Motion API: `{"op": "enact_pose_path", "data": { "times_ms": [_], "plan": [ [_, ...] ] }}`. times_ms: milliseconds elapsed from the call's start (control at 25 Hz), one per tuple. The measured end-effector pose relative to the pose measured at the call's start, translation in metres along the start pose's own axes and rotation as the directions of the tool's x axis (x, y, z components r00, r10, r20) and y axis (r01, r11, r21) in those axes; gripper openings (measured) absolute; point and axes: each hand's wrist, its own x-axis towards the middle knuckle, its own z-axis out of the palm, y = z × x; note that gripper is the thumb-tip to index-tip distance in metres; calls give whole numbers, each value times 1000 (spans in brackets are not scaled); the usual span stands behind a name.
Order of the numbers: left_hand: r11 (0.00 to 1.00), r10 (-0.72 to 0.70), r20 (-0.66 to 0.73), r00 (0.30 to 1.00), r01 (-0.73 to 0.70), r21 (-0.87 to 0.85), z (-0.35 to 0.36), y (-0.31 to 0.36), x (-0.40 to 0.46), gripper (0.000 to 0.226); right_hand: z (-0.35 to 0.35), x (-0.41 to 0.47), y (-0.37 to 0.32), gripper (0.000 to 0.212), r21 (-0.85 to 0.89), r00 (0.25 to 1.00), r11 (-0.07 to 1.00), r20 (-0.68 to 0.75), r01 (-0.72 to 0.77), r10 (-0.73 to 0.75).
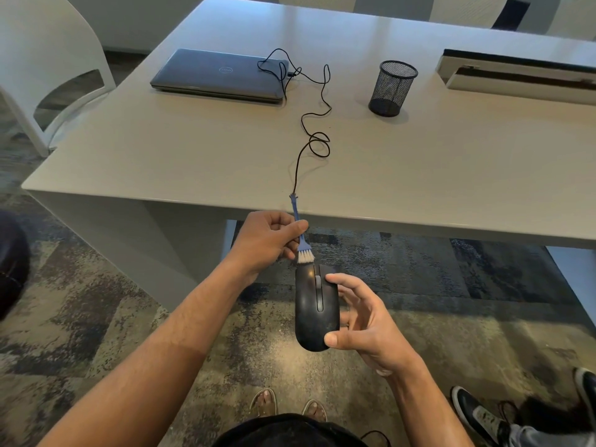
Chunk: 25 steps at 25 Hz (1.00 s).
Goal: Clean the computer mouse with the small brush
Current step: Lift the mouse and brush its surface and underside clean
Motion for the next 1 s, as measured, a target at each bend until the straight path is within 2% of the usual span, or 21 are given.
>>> {"op": "enact_pose_path", "data": {
  "times_ms": [160,440,680,1000],
  "plan": [
    [1000,23,8,1000,-23,21,8,-3,-1,23,1,0,0,77,13,1000,1000,-17,20,-19],
    [997,-39,128,991,30,67,-16,2,2,17,-7,-3,1,78,26,999,999,-37,41,-40],
    [999,11,-20,1000,-11,-34,-5,1,6,22,-5,0,1,79,7,1000,1000,2,-9,9],
    [998,24,105,994,-30,57,8,4,2,22,-4,2,0,78,-7,1000,1000,11,-23,23]
  ]
}}
